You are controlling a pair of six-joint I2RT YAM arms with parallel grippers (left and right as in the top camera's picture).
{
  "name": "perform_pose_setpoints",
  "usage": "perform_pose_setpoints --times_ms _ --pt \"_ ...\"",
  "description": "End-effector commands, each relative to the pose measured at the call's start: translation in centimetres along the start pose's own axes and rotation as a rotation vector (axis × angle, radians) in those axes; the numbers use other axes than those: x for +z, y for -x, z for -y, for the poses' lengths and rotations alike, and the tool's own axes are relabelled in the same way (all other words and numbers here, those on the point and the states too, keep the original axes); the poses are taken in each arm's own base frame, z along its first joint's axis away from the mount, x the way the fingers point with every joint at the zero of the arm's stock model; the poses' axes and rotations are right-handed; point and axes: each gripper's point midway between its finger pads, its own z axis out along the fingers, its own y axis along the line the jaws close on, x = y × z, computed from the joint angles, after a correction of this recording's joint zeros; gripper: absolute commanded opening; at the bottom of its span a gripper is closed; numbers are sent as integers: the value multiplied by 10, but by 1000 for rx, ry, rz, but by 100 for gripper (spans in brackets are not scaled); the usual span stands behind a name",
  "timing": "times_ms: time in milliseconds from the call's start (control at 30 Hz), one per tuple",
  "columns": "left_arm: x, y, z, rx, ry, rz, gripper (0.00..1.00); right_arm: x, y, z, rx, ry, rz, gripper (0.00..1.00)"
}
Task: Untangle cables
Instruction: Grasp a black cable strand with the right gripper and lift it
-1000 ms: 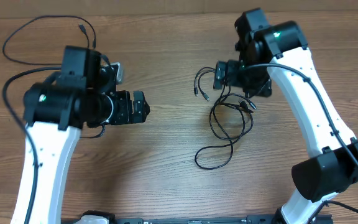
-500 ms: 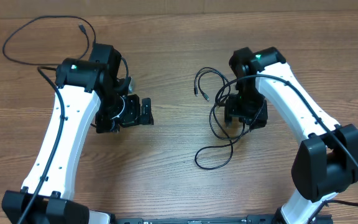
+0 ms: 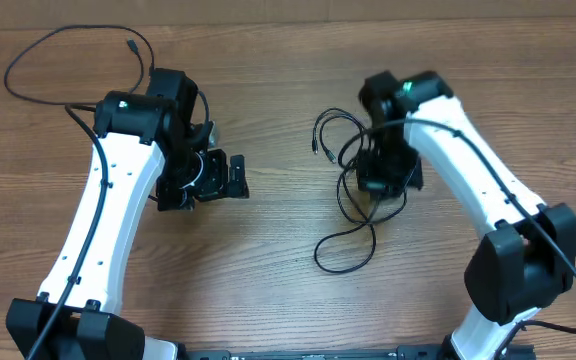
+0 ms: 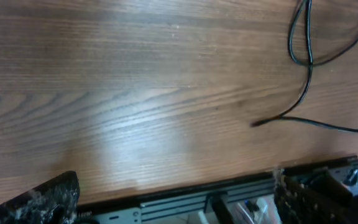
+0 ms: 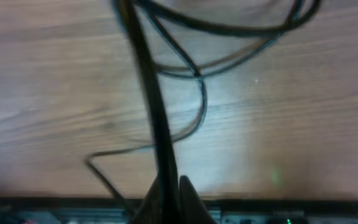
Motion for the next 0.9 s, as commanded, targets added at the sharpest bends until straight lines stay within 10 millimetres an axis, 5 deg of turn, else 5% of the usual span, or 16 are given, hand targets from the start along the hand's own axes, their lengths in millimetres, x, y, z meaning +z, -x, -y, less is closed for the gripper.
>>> perform_pose_setpoints --times_ms 0,167,200,367,600,867 --pt "4 -5 8 10 -8 -19 100 -81 12 -24 -38 113 203 4" --pt "7 -8 17 46 -6 -24 100 -212 5 -52 -160 325 603 4" --pt "8 -9 20 58 -6 -25 100 -257 -7 -53 -186 381 750 4" --pt "10 -6 26 84 -13 -5 100 -353 -51 -38 -212 474 1108 4" --pt "10 -2 28 90 -19 11 100 -414 -98 -24 -240 575 1364 4" --pt "10 -5 27 87 -15 0 100 -446 -93 9 -41 521 1534 4"
